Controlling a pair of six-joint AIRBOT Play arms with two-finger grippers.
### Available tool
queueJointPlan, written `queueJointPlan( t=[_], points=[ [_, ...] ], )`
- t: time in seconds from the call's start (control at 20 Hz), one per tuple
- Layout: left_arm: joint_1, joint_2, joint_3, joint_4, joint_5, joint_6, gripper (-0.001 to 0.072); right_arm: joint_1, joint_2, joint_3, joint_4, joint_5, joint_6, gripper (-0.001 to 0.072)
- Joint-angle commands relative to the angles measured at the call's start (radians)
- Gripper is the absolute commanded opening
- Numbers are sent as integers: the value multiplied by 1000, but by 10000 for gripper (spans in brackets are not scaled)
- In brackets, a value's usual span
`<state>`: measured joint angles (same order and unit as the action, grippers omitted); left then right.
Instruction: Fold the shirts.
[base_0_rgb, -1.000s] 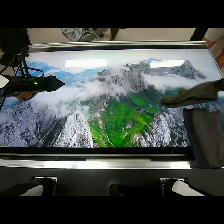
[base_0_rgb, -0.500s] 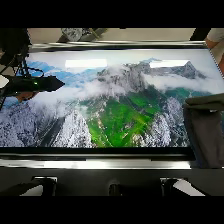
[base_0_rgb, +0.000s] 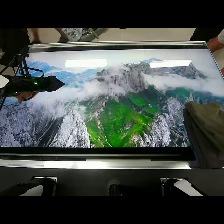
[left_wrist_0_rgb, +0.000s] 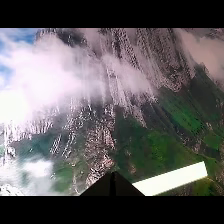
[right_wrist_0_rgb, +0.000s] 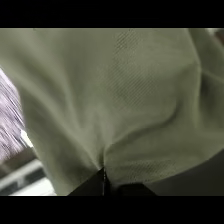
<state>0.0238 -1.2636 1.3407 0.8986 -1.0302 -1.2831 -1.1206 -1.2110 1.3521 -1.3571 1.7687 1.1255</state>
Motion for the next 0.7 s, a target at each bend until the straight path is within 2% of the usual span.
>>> queueJointPlan(
  t=[0.0, 0.05, 0.1, 0.15, 0.2, 0.3, 0.45, 0.5, 0.6, 0.65],
  points=[
    [-1, 0, 0, 0, 0, 0, 26, -3, 14, -191, -110, -74, -14, 43],
    [0, 0, 0, 0, 0, 0, 26, -3, 14, -232, -110, -95, -14, 44],
    [-1, 0, 0, 0, 0, 0, 26, -3, 14, -263, -114, -116, -14, 91],
    [0, 0, 0, 0, -1, 0, 26, -3, 14, -274, -130, -131, -15, 332],
    [0, 0, 1, 0, -2, 0, 26, -3, 16, -266, -158, -148, -28, 460],
    [5, 5, 25, 0, -11, 0, 26, -3, 22, -185, -184, -195, -74, 461],
    [26, 6, 193, 52, -43, -14, 24, 19, 29, 112, -16, -402, -162, 460],
    [23, 5, 272, 151, -35, -68, 24, 66, 34, 220, 42, -511, -174, 460],
    [-14, -6, 425, 501, -31, -243, 23, 216, 44, 362, 114, -689, -172, 460],
    [-44, -14, 473, 698, -42, -325, 23, 325, 45, 406, 138, -733, -172, 460]
  ],
)
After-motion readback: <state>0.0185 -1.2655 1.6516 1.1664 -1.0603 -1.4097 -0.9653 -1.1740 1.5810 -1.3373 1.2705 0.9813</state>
